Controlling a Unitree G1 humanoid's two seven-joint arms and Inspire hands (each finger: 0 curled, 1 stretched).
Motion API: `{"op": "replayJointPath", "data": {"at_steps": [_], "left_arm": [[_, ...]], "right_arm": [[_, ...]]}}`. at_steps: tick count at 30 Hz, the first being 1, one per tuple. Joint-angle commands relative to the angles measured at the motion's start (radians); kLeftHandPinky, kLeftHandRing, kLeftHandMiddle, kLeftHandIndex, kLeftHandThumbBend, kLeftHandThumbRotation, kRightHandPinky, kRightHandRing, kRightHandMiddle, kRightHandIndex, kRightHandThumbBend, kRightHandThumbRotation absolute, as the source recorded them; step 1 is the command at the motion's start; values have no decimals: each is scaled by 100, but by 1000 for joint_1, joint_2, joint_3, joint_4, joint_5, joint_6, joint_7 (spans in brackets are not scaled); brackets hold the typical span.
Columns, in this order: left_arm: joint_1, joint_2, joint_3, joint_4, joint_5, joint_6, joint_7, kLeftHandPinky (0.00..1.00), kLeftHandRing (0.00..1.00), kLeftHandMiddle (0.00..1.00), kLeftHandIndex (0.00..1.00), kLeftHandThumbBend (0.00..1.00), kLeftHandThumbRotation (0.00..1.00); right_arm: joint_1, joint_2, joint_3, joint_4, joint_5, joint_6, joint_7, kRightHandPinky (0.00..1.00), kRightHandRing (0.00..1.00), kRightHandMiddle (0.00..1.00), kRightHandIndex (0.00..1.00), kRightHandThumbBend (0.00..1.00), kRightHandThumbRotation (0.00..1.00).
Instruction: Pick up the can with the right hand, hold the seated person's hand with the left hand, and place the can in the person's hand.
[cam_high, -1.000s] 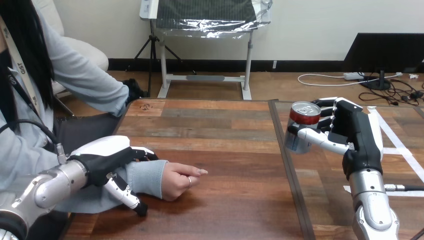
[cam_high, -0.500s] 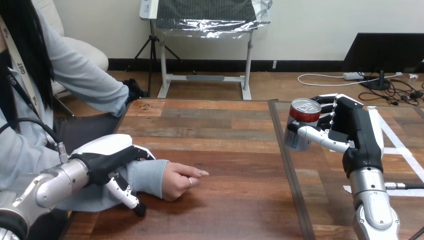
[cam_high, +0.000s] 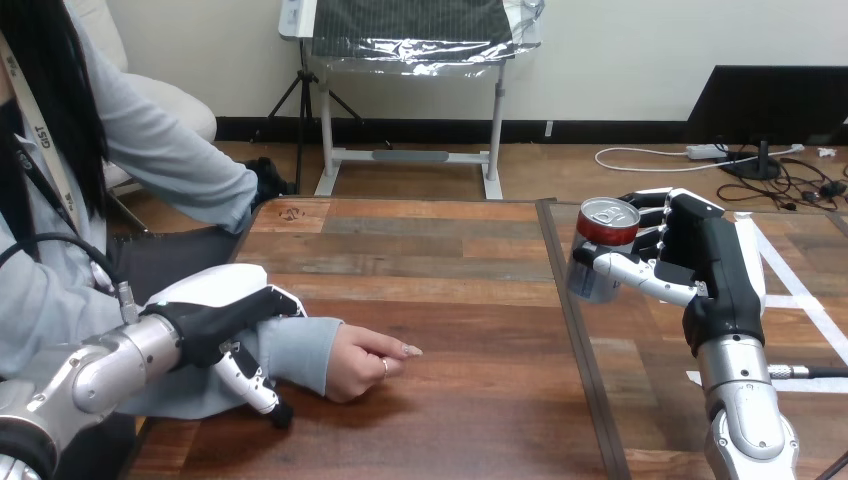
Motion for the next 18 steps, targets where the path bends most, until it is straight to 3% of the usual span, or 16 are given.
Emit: {"op": "replayJointPath", "data": {"at_steps": [1,18], "left_arm": [[-65,8,-3,-42,-10,2,6,49,52,55,58,100,18],[-50,-7,3,-50,-24,2,14,35,39,44,47,93,3]], "right_arm": [[-79,-5,-4,-64,4,-37,-15,30,36,43,49,70,0],[-85,0,-3,-48,9,-33,-1,30,36,43,49,69,0]]}}
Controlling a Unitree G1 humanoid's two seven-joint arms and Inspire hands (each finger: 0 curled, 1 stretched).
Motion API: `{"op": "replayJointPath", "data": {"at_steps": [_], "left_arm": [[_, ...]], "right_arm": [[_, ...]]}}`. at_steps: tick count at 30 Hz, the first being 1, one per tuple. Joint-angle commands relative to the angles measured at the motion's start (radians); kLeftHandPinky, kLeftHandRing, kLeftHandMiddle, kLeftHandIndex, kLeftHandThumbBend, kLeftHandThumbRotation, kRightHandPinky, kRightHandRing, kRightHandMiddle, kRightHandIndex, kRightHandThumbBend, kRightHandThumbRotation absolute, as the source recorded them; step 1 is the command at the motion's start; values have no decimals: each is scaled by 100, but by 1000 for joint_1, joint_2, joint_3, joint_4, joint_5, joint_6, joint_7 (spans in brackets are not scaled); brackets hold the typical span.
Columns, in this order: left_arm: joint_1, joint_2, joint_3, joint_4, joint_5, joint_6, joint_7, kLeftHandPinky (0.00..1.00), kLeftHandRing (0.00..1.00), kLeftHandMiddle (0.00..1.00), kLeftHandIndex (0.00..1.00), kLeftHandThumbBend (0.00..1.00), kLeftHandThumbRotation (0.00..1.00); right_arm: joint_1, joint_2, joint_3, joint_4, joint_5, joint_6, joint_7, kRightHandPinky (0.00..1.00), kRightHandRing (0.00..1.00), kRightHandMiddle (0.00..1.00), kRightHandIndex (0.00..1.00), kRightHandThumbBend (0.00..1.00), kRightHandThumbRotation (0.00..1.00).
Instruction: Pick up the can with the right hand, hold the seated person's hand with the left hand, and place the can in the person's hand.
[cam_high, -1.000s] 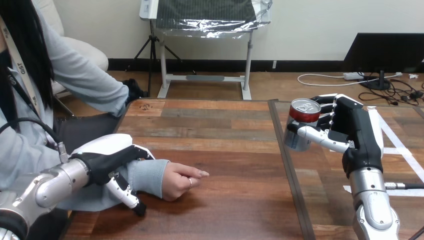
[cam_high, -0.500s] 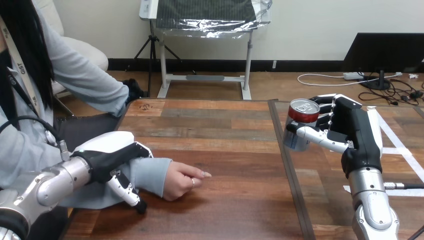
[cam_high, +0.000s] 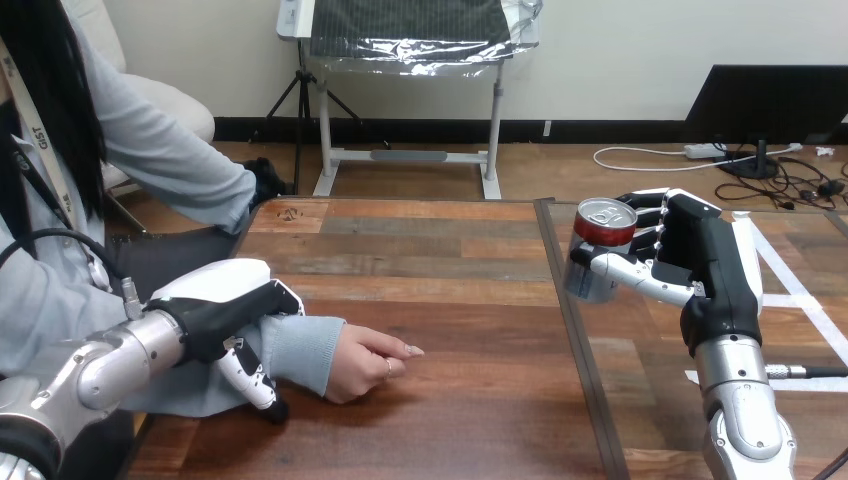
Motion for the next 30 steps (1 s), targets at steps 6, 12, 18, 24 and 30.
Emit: {"op": "replayJointPath", "data": {"at_steps": [6,12,18,24,30], "left_arm": [[-45,-4,3,-36,-17,-25,45,31,35,41,43,89,1],[-42,-6,8,-42,-25,-32,51,28,32,38,40,85,0],[-39,-10,15,-49,-34,-37,51,27,32,37,39,83,0],[-39,-14,23,-57,-45,-34,43,26,31,37,39,81,0],[-37,-19,34,-58,-66,-43,38,25,30,37,39,81,0]], "right_arm": [[-89,0,-7,-40,16,-16,5,31,37,44,50,68,0],[-94,-2,-5,-22,14,-9,14,32,37,45,51,68,0],[-101,-1,-5,-1,12,-2,20,32,38,46,51,70,0],[-107,-1,1,17,1,6,15,33,39,47,52,72,0],[-115,-2,5,39,-5,18,10,34,40,48,52,72,0]]}}
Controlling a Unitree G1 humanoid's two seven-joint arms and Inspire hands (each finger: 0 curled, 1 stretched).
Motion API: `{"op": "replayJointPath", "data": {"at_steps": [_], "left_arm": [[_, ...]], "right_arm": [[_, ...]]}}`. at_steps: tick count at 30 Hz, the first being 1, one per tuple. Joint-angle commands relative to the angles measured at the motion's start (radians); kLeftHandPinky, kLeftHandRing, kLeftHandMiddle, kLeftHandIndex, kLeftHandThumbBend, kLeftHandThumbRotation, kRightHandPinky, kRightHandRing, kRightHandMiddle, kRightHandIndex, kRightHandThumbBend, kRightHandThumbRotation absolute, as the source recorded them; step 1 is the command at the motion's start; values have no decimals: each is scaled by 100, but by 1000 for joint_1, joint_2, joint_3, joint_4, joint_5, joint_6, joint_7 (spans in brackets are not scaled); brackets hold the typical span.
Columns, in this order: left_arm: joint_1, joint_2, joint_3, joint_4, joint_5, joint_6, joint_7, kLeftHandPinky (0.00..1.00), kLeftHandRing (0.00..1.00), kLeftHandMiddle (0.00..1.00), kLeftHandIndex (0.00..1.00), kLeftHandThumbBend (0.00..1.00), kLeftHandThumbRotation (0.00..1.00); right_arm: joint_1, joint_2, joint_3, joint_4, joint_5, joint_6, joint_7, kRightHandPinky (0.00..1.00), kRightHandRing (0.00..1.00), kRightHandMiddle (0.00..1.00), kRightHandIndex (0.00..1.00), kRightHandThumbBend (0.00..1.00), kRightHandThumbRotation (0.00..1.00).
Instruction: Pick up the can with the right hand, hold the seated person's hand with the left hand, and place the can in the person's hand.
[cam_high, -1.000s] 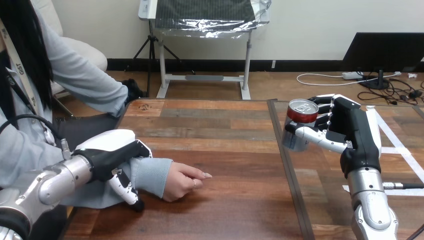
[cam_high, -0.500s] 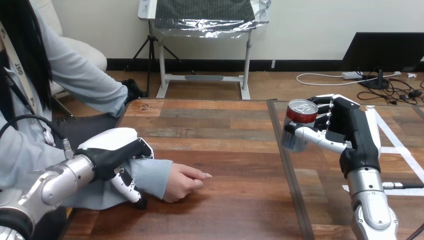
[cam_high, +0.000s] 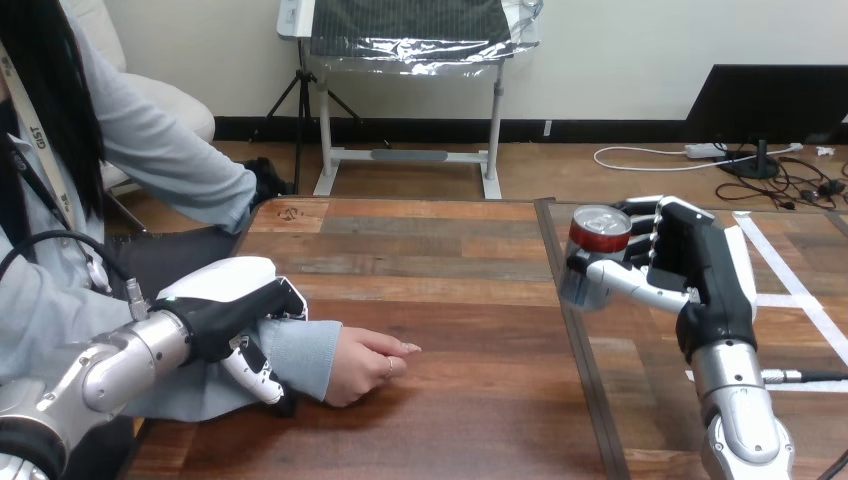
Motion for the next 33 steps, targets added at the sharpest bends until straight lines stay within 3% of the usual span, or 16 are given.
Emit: {"op": "replayJointPath", "data": {"at_steps": [1,6,33], "left_arm": [[-44,-11,34,-58,-59,-34,13,25,30,37,39,81,0],[-44,-8,35,-62,-67,-54,26,24,29,36,38,82,0],[-38,-14,60,-125,-122,-37,-19,25,31,37,40,83,0]], "right_arm": [[-114,-2,0,3,-2,0,-6,34,40,48,52,72,0],[-121,2,4,21,-10,8,-11,35,41,49,53,74,0],[-151,31,31,73,-67,34,-28,36,42,50,54,77,0]]}}
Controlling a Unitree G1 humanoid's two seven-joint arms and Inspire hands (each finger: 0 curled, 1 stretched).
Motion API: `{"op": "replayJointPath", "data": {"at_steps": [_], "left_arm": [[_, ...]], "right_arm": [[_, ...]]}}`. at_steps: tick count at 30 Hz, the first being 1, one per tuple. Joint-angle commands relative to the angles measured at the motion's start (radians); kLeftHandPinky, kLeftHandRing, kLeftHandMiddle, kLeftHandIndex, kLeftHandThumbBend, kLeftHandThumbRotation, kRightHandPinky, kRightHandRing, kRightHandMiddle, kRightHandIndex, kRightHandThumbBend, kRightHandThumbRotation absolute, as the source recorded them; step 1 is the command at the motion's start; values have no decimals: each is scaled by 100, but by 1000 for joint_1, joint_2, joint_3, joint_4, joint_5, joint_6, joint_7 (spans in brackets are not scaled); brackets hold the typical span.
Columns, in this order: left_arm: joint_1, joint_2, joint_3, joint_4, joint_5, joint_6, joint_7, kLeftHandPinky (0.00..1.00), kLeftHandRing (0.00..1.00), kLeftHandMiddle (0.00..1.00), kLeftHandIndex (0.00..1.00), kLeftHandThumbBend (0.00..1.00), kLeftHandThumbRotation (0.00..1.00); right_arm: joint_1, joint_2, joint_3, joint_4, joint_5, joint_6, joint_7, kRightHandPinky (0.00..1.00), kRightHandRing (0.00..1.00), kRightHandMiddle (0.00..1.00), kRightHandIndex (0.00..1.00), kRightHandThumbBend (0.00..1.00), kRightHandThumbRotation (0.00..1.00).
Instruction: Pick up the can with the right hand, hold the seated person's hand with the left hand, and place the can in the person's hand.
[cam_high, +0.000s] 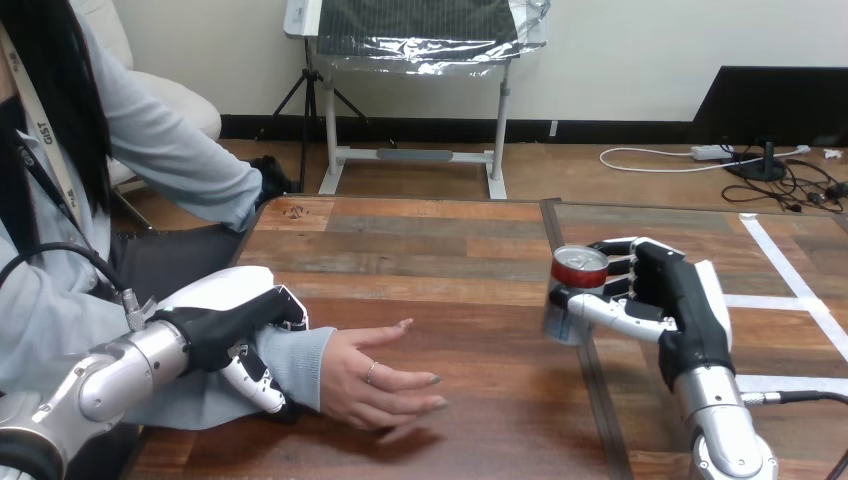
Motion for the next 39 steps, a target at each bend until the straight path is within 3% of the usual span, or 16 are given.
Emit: {"op": "replayJointPath", "data": {"at_steps": [1,18,21,33,39], "left_arm": [[-63,-15,57,-120,-77,-30,10,25,31,37,40,83,0],[-56,-17,63,-179,-97,-71,38,27,32,39,41,86,0],[-53,-17,65,-208,-104,-47,17,27,32,39,40,86,0],[-47,-23,68,-262,-132,-24,-7,26,32,39,41,86,0],[-52,-31,67,-251,-137,-53,13,26,31,38,41,87,0]], "right_arm": [[-148,15,15,-10,-13,-17,-19,36,42,50,54,77,0],[-159,31,48,-6,-46,-16,-31,36,42,49,54,77,0],[-161,33,60,-7,-65,-16,-54,36,41,49,54,77,0],[-165,62,63,-6,-64,-29,-52,35,41,48,54,78,0],[-167,77,69,-7,-67,-25,-52,35,40,47,54,78,0]]}}
